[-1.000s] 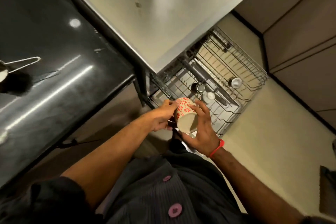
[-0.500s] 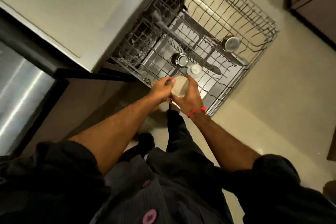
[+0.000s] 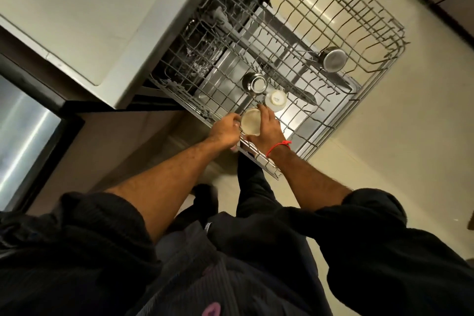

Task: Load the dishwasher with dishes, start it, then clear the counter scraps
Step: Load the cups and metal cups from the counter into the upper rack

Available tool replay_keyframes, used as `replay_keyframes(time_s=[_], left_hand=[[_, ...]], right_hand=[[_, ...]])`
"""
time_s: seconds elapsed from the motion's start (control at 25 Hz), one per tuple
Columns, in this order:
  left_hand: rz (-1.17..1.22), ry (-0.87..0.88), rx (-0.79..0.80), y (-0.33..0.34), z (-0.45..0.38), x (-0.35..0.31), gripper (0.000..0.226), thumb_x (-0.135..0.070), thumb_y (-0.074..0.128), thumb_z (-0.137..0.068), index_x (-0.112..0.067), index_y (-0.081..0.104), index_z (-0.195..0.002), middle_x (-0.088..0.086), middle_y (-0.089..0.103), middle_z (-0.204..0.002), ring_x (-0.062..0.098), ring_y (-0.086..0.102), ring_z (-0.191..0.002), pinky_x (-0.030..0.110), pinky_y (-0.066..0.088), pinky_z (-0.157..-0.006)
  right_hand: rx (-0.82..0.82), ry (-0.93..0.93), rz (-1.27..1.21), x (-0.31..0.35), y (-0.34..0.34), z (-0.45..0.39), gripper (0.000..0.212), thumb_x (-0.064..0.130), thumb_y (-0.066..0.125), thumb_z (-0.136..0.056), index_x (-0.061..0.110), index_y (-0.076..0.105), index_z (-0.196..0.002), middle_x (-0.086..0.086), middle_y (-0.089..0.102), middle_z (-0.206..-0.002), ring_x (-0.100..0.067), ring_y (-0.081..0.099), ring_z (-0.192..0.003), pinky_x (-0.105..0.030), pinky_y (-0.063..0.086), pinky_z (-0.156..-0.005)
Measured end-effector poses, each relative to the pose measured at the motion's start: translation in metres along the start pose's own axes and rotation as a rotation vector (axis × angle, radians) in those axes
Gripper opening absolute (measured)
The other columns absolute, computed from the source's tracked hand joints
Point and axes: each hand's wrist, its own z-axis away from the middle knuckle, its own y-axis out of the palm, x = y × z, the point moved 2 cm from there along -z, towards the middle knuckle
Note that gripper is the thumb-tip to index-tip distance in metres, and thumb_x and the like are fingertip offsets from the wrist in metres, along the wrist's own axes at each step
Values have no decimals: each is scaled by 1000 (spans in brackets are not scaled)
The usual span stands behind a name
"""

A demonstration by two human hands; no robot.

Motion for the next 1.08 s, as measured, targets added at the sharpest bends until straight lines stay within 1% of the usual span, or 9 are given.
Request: replay_keyframes(time_s=[0.12,0.2,0.28,0.48,0.56,0.68,0.8,0.88,1.08], left_hand=[[81,101,-62,-16,10,13,35,-12,45,-105,-20,53,-139,-2,64,-129,19,66,-107,45,59,-91],[101,188,-118,-30,24,24,35,-12,49,-103,-20,56,-137,-4,64,-128,16,66,-108,38,58,-92],[108,293,-160,-46,39,37,33,-12,53,-102,-19,59,-134,-4,66,-122,12,66,-103,30,55,-93],[59,521,-300,-79,92,81,29,-9,54,-101,-15,66,-126,-4,67,-116,7,62,-99,27,51,-95],[39,602,-391,-95,121,105,28,-9,54,-100,-14,66,-125,-2,68,-119,7,61,-104,25,49,-97],[74,666,-584,-123,165,154,27,-10,56,-98,-15,67,-123,-1,68,-116,10,63,-103,29,50,-97],[159,673,-792,-157,204,207,29,-11,55,-98,-17,66,-123,-3,66,-119,13,65,-103,36,54,-93],[226,639,-970,-186,234,245,30,-7,54,-98,-17,65,-123,-4,65,-120,12,64,-107,37,54,-94],[365,525,-1380,-240,309,340,30,0,57,-96,-16,65,-121,-4,62,-119,13,63,-105,38,55,-89]], right_hand=[[71,-49,-1,-3,-3,8,109,23,85,-73,13,15,-156,-14,23,-158,-38,35,-137,-50,35,-114],[60,-92,2,-3,-7,18,102,19,82,-76,11,18,-155,-15,25,-158,-36,33,-140,-44,31,-116],[13,-92,-25,-1,-15,24,91,13,78,-79,14,25,-154,-15,34,-153,-36,40,-136,-43,35,-114],[-191,-112,-5,32,-29,50,62,10,61,-90,16,38,-147,-16,51,-136,-37,53,-117,-51,47,-99],[-265,-207,-31,71,-27,65,51,11,57,-92,18,44,-141,-10,56,-127,-33,59,-102,-49,51,-91],[-258,-511,-124,156,-4,93,40,10,51,-94,18,53,-132,0,61,-111,-23,61,-91,-45,52,-87],[-167,-832,-128,251,36,125,36,8,52,-94,15,58,-129,-1,65,-109,-18,63,-96,-31,51,-89],[-95,-1015,-148,319,68,148,34,5,53,-94,11,60,-128,-3,66,-109,-17,65,-98,-28,50,-91],[153,-1240,-185,450,143,198,35,0,57,-93,11,62,-126,0,65,-108,-18,65,-91,-29,52,-84]])
